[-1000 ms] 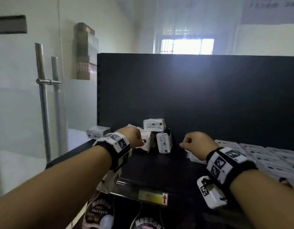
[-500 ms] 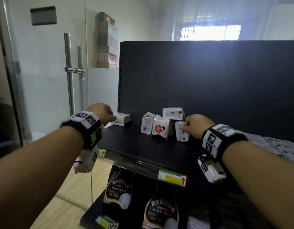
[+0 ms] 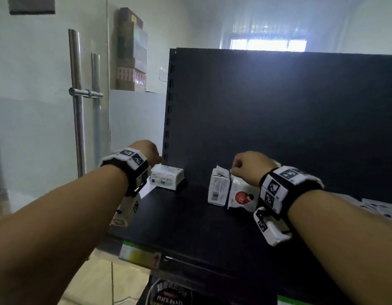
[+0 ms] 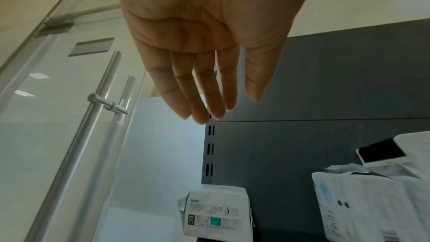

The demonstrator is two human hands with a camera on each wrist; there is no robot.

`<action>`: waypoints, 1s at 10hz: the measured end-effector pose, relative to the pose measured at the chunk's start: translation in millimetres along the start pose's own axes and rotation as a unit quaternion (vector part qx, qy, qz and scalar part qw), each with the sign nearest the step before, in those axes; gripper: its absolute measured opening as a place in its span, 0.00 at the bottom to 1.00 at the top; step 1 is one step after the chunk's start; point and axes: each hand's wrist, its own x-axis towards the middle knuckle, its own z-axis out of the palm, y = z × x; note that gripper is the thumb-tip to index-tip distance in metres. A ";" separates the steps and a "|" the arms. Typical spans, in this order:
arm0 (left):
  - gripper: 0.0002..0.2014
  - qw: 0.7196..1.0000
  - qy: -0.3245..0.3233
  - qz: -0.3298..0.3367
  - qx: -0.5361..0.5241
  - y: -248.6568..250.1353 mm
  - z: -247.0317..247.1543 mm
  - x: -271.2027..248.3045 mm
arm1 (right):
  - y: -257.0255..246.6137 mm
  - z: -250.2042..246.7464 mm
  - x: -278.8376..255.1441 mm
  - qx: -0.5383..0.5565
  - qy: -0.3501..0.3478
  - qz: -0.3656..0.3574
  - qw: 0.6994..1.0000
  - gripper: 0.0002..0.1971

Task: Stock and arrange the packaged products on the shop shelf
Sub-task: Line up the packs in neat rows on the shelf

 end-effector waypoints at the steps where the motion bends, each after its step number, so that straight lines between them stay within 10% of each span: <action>1: 0.15 1.000 -0.029 0.009 0.007 -7.1 15.6 35.2 | -15.9 15.5 28.7 -0.005 -0.012 0.012 1.000 0.09; 4: 0.18 0.990 -0.116 0.015 0.083 -37.6 67.0 142.8 | -41.6 70.9 111.4 -0.046 -0.058 0.092 0.993 0.20; 7: 0.75 0.976 -0.189 0.035 0.102 -29.8 126.0 171.9 | -40.3 114.5 134.8 -0.058 -0.107 0.120 0.985 0.21; 10: 0.68 0.979 -0.191 0.013 0.067 -21.8 139.4 173.4 | -43.0 106.5 128.3 -0.119 -0.159 0.087 0.976 0.18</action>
